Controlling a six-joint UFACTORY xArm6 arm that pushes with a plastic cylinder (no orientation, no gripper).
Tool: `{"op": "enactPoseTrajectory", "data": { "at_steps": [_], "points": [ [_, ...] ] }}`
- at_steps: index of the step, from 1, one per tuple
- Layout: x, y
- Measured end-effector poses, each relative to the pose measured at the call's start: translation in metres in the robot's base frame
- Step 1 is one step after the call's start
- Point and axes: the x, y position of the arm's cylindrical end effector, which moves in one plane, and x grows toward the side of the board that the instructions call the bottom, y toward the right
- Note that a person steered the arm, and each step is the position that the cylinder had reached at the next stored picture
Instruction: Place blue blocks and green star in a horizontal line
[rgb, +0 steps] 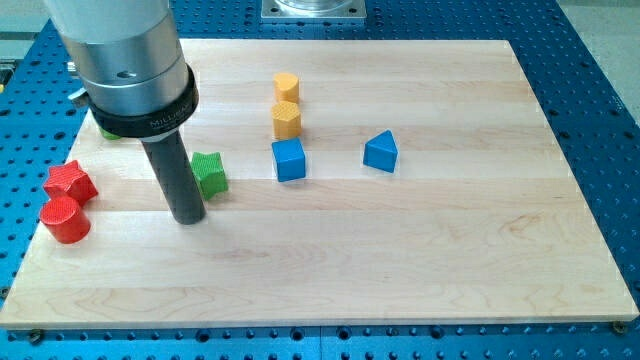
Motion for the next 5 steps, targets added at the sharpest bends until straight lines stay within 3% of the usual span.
{"op": "enactPoseTrajectory", "data": {
  "at_steps": [4, 5],
  "points": [
    [-0.016, -0.004],
    [-0.017, -0.057]
  ]
}}
